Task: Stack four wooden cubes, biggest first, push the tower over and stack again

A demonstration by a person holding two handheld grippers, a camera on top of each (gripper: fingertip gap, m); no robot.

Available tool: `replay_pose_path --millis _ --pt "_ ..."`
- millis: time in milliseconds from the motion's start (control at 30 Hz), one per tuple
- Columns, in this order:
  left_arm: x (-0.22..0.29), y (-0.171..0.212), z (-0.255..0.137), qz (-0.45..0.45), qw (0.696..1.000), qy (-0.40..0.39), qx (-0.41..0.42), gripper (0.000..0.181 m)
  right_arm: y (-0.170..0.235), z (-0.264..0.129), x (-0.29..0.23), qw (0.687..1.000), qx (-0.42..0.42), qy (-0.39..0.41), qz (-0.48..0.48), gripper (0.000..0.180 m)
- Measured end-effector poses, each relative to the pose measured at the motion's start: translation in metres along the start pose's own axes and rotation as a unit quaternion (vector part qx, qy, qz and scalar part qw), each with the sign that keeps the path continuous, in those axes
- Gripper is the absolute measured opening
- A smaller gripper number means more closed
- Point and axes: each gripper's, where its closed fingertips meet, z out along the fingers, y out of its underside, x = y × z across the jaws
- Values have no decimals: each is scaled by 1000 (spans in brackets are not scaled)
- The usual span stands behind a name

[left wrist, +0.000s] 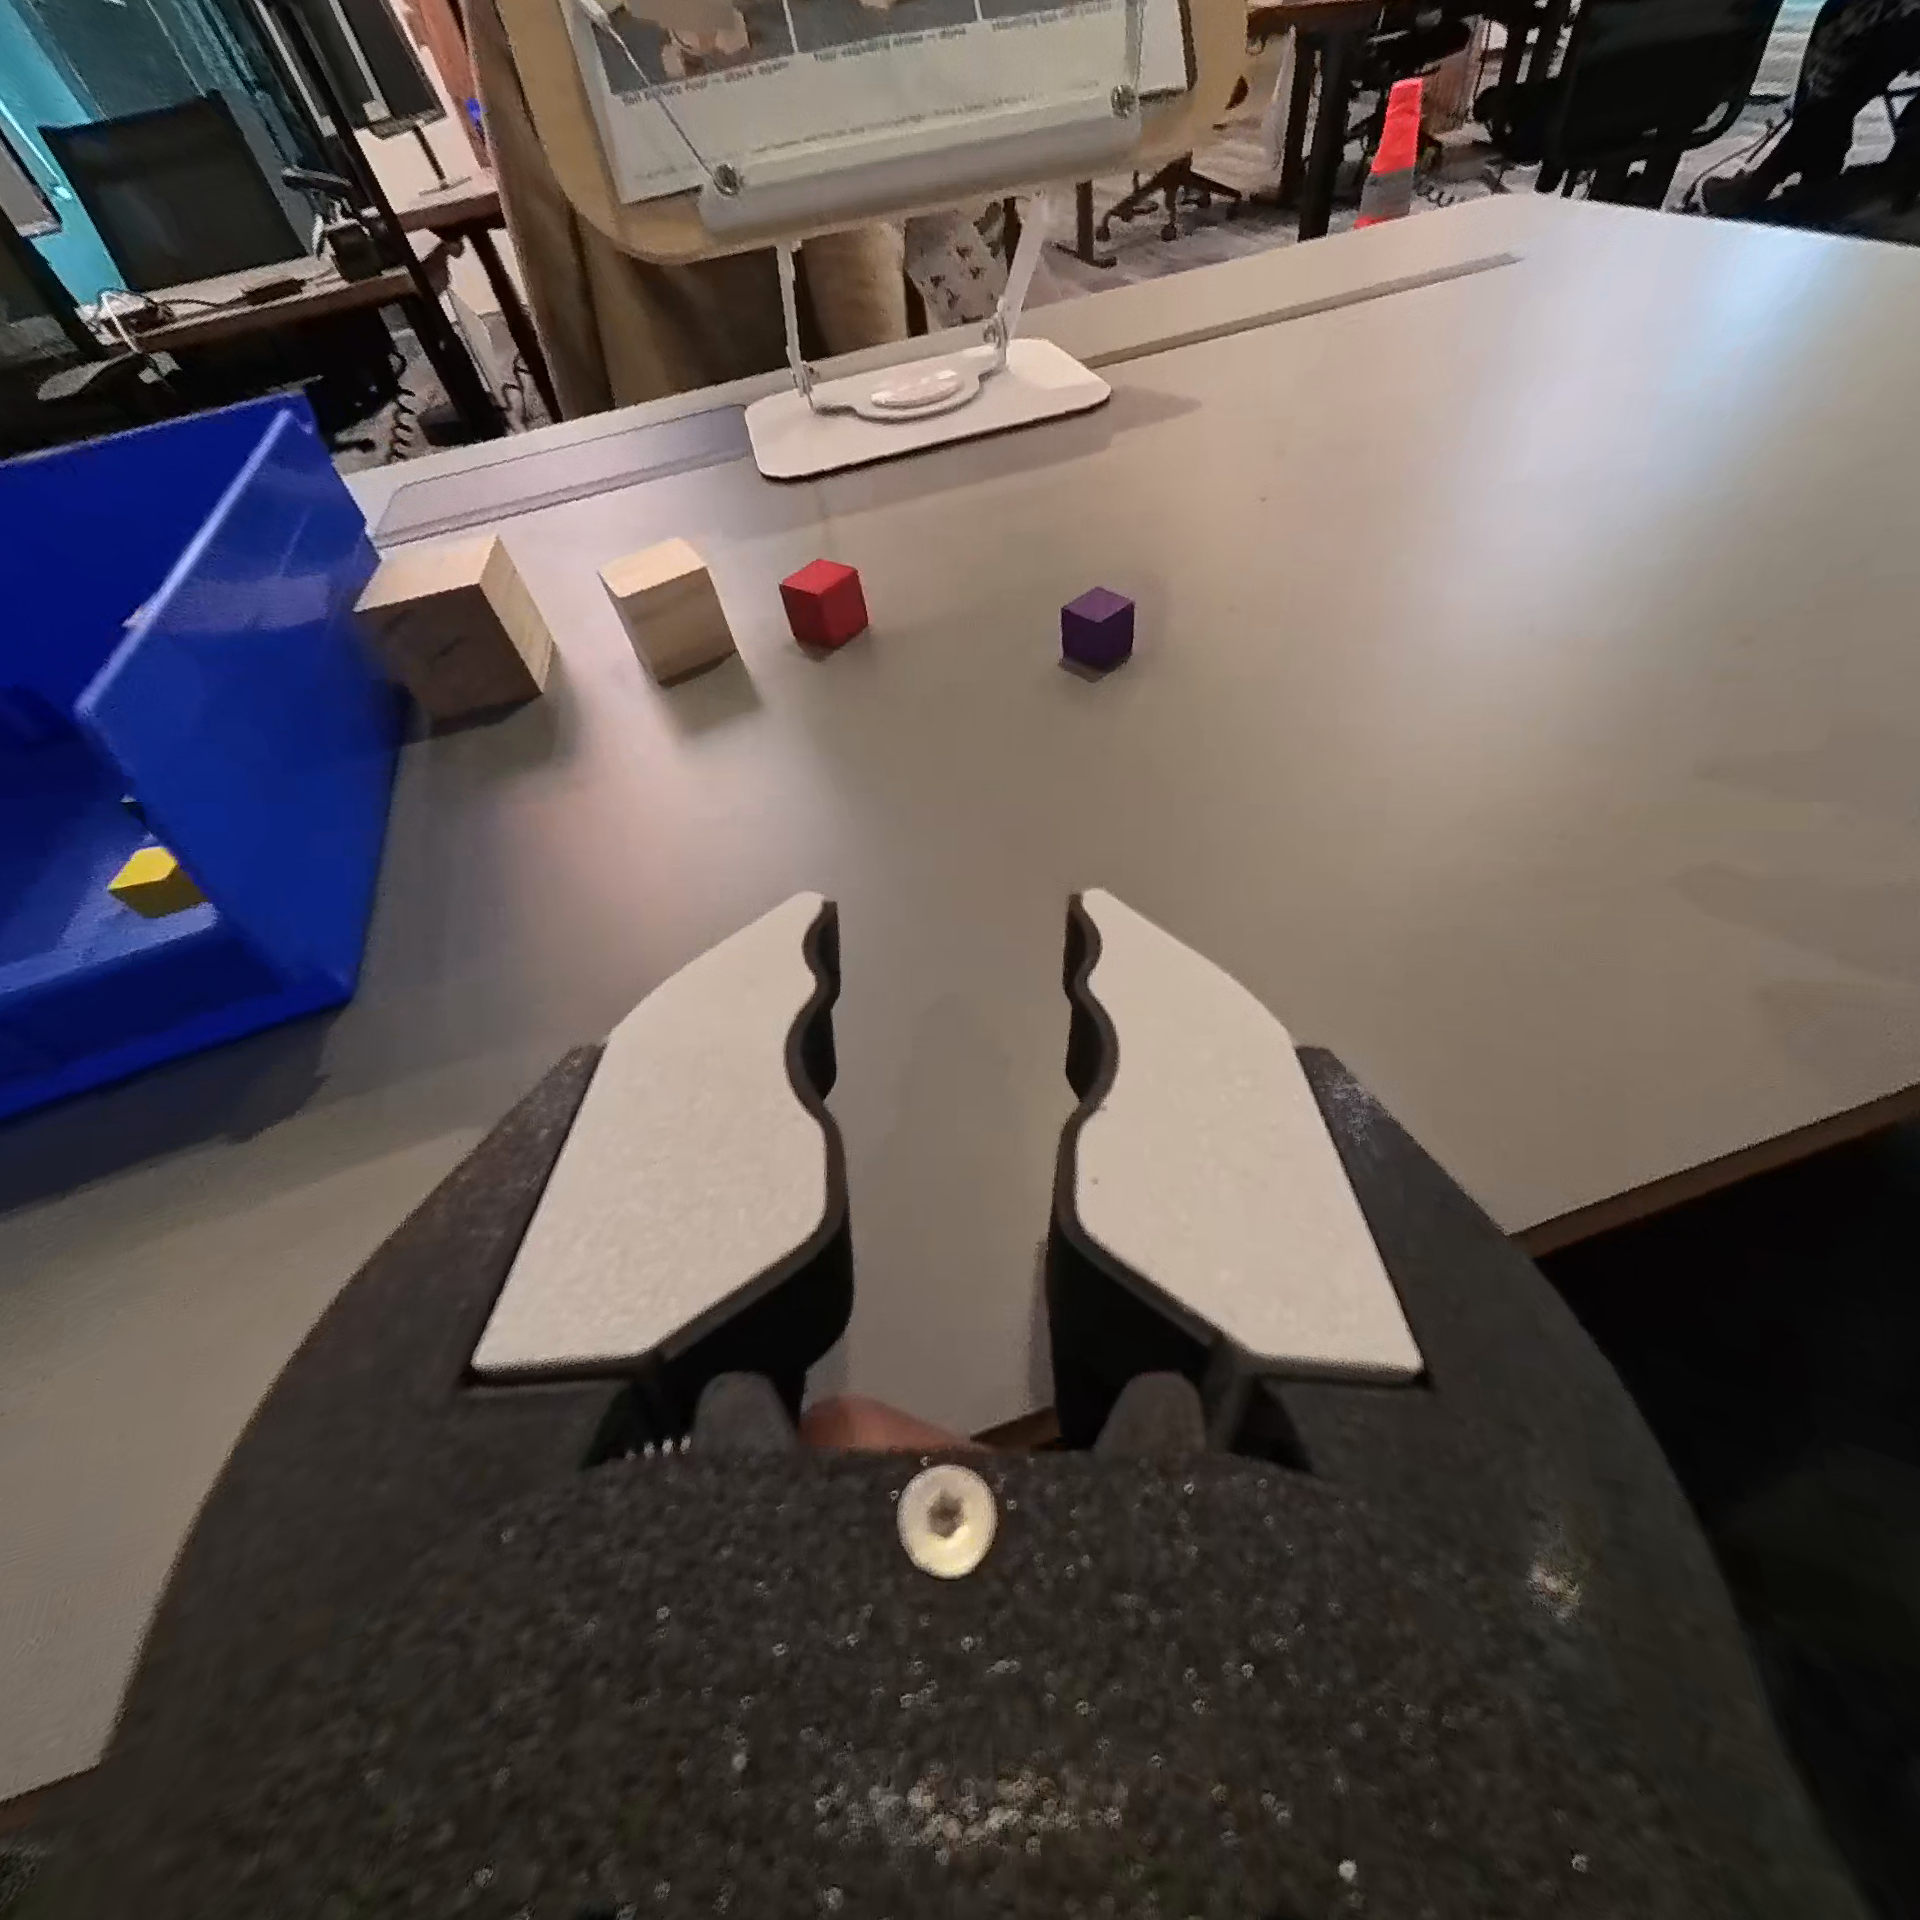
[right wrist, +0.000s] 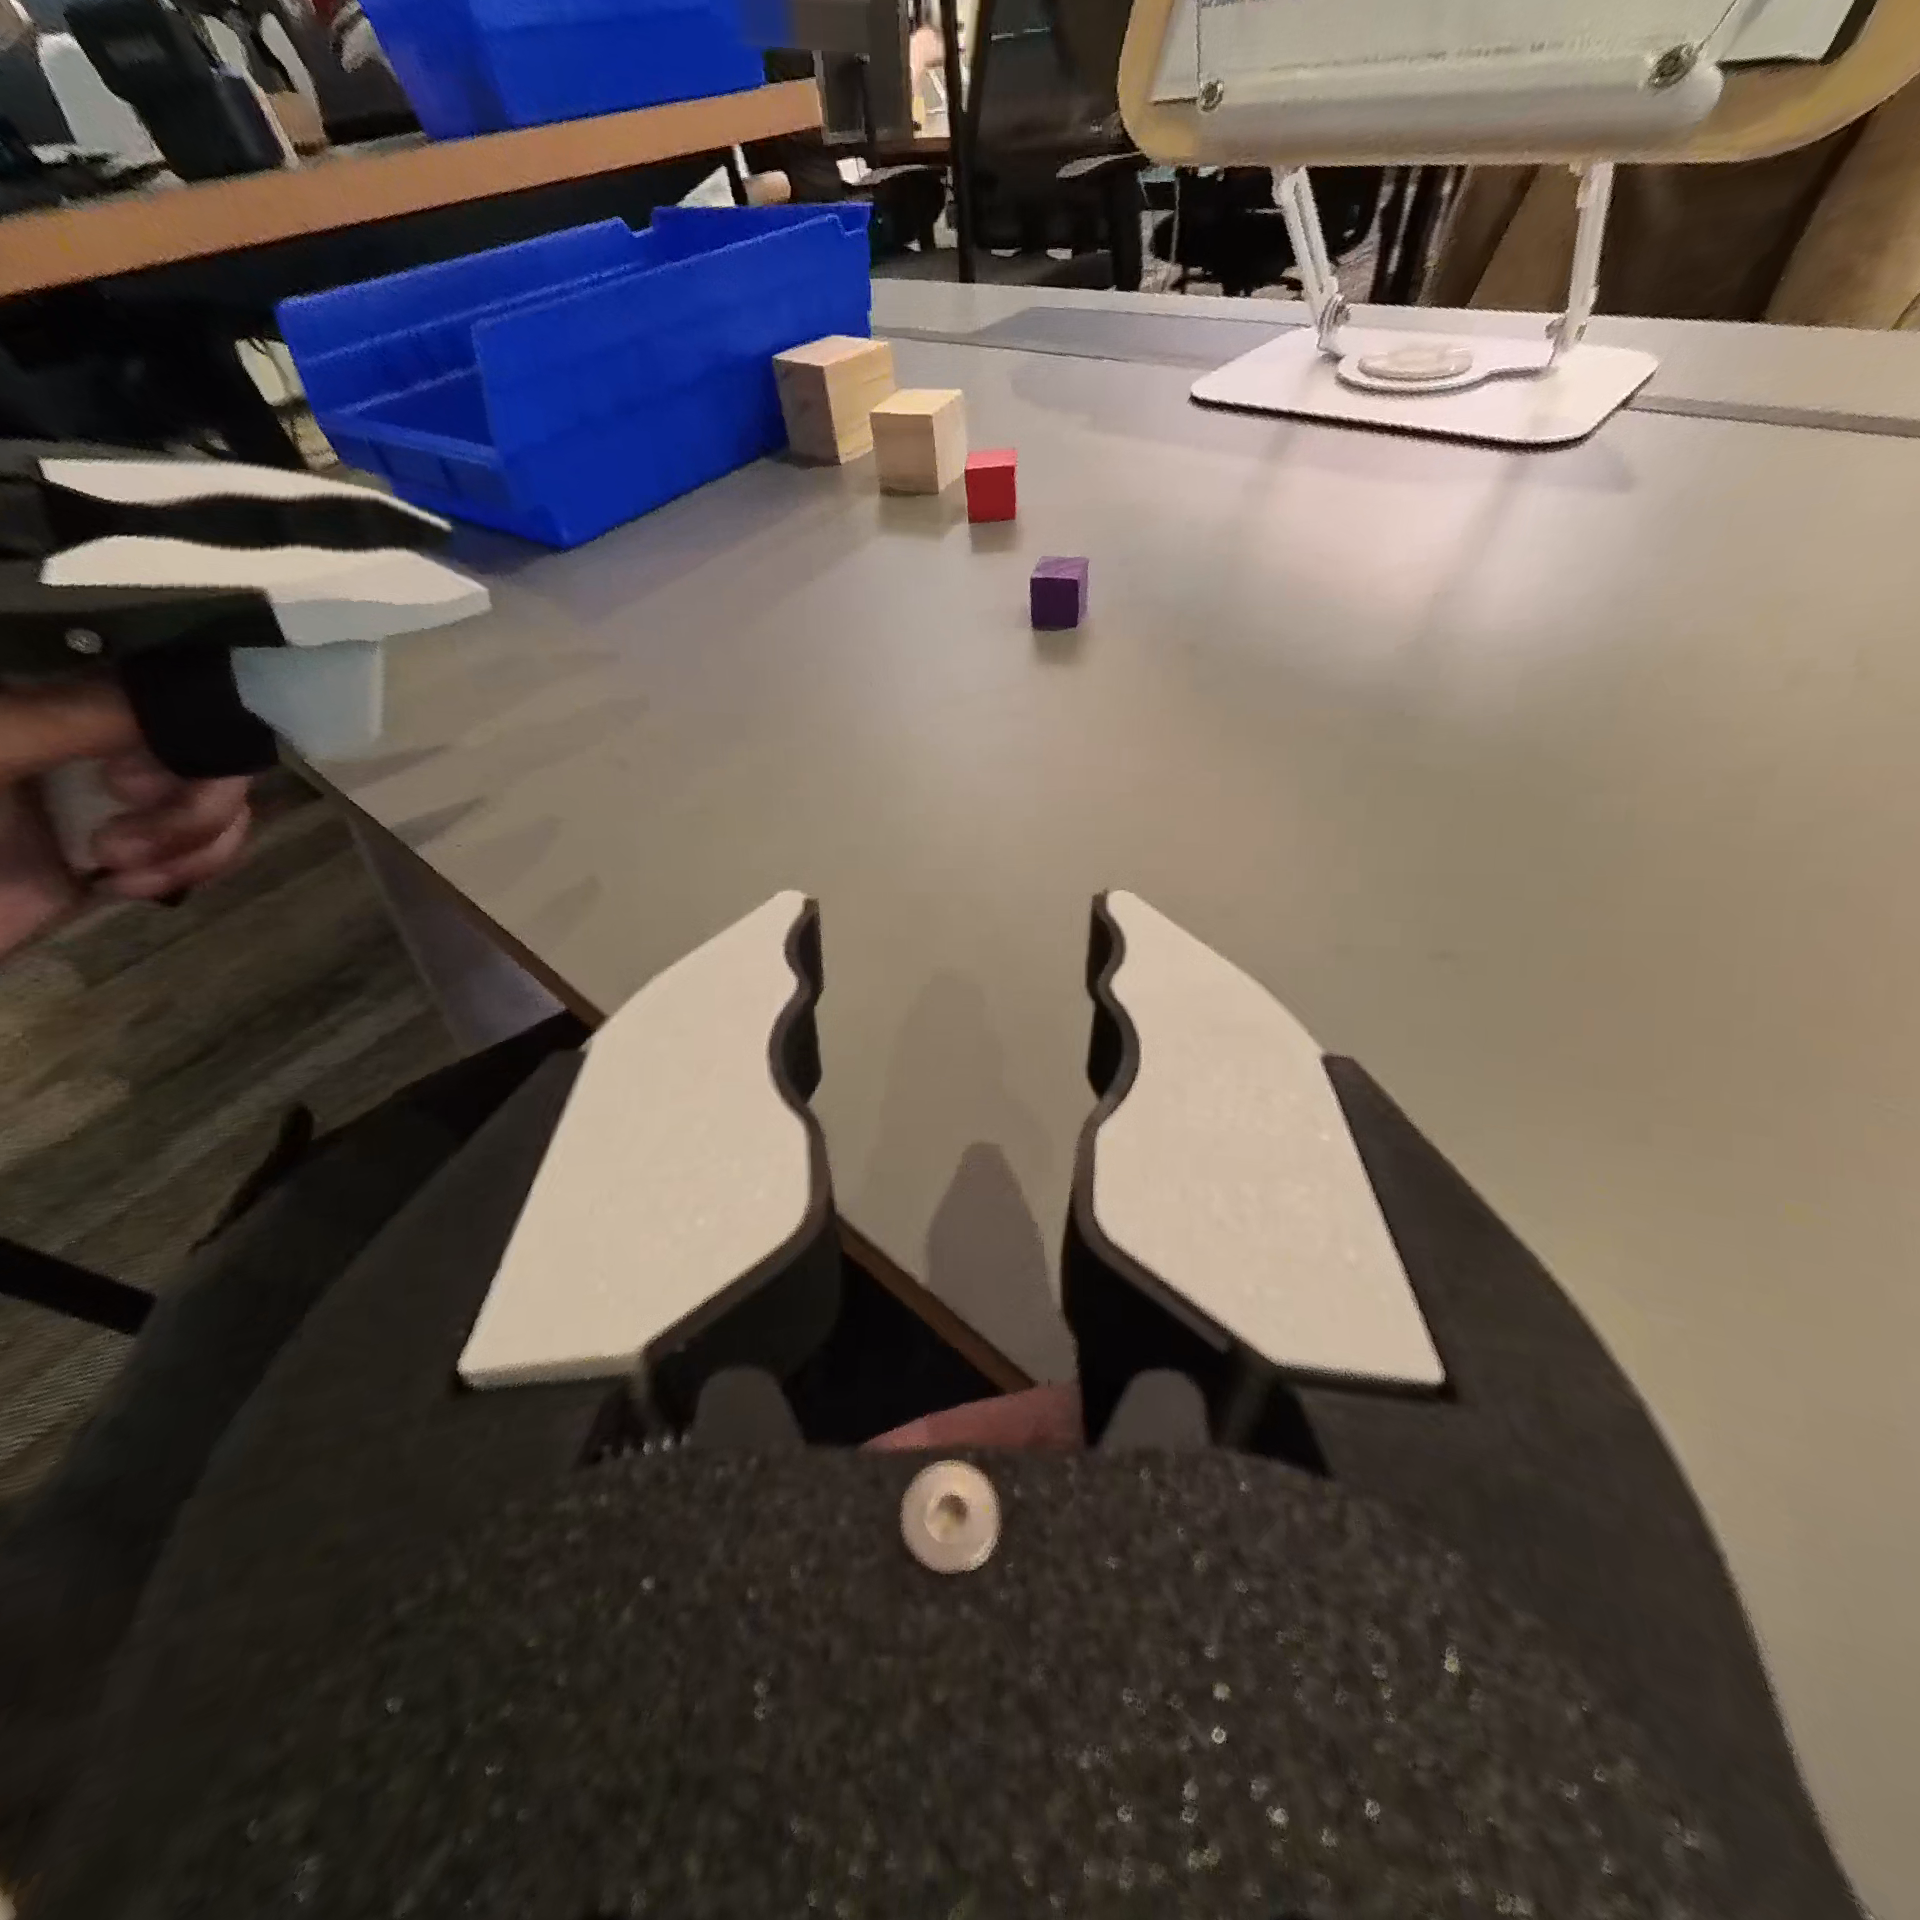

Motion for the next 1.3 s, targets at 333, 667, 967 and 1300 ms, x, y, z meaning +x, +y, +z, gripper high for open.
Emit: replay_pose_path --millis 333,667,967,1300 --pt "10 12 3 11 1000 9 -21 41 10 6 8 1000 -14 19 -18 48" --pt "17 22 7 35 996 42 -67 44 16 7 12 999 -30 22 -13 47" --pt "-105 -98 85 399 887 17 -231 54 18 10 6 998 -41 17 -45 46" --pt "-217 -55 201 558 636 60 -530 55 25 10 -2 996 -54 0 -75 44"
